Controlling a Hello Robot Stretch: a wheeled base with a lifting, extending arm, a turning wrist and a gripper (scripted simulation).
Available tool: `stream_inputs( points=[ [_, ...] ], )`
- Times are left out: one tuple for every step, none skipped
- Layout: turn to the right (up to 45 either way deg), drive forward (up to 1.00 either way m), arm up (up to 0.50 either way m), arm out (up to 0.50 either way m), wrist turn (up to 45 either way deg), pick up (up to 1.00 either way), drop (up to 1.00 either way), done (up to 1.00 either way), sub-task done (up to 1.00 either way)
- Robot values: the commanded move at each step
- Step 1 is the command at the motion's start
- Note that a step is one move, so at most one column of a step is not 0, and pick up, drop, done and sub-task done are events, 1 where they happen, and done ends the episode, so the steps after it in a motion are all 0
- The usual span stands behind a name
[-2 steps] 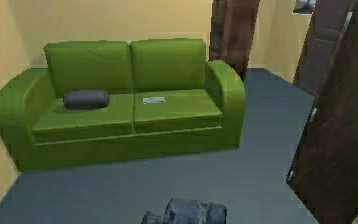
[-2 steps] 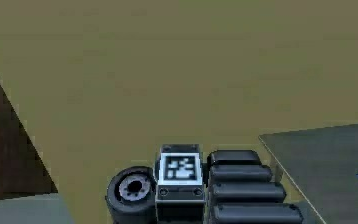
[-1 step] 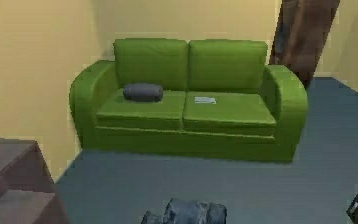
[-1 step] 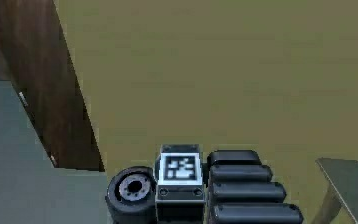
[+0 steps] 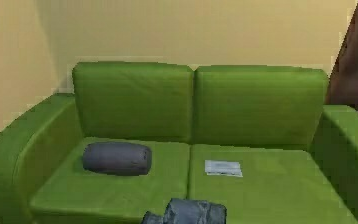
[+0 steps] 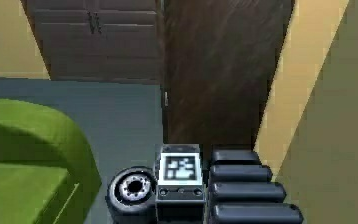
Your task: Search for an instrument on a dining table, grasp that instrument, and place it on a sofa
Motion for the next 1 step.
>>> stream_inputs(
  points=[
    [0.0, 0.45, 0.00, 0.00, 0.0, 0.00, 0.00, 0.00, 0.00]
  ],
)
